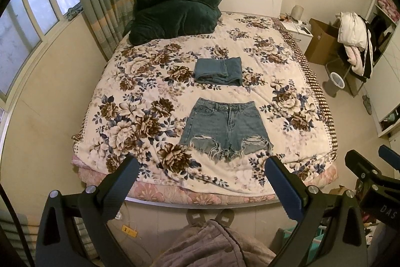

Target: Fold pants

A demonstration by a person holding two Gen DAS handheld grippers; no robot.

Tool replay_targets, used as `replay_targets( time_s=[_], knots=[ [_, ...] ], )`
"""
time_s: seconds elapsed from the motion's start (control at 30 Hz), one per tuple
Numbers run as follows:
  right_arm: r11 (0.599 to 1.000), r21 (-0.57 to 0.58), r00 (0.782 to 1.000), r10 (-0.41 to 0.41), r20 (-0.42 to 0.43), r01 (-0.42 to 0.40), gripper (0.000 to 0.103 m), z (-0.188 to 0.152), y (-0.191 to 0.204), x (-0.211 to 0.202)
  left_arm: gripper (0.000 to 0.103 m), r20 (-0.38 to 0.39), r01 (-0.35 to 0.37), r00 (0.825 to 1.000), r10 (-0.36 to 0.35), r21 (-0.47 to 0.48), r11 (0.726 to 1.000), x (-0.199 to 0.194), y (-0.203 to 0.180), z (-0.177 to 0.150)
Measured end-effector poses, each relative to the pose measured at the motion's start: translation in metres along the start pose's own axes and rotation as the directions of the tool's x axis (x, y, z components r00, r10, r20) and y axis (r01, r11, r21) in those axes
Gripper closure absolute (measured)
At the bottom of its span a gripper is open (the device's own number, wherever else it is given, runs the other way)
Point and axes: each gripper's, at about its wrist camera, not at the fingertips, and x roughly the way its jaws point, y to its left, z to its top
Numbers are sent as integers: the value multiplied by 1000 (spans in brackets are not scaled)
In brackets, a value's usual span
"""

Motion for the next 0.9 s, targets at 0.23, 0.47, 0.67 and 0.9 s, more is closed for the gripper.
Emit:
replay_targets(
  time_s=[0.23,0.47,0.67,0.9],
  knots=[
    [1000,-5,1000,-3,1,3,0,-2,2,0,0,4,1,1000,-1,0,1000,-1,1,-2],
    [1000,-6,1000,3,-4,-3,0,3,-2,-1,0,8,0,1000,0,-3,1000,-2,0,-5],
    [1000,-7,1000,2,-2,-2,0,4,-2,-3,0,10,1,1000,-1,-1,1000,-2,1,-6],
    [1000,-8,1000,2,-1,-2,0,4,-2,-4,0,13,1,1000,-1,-1,1000,-2,2,-5]
  ],
)
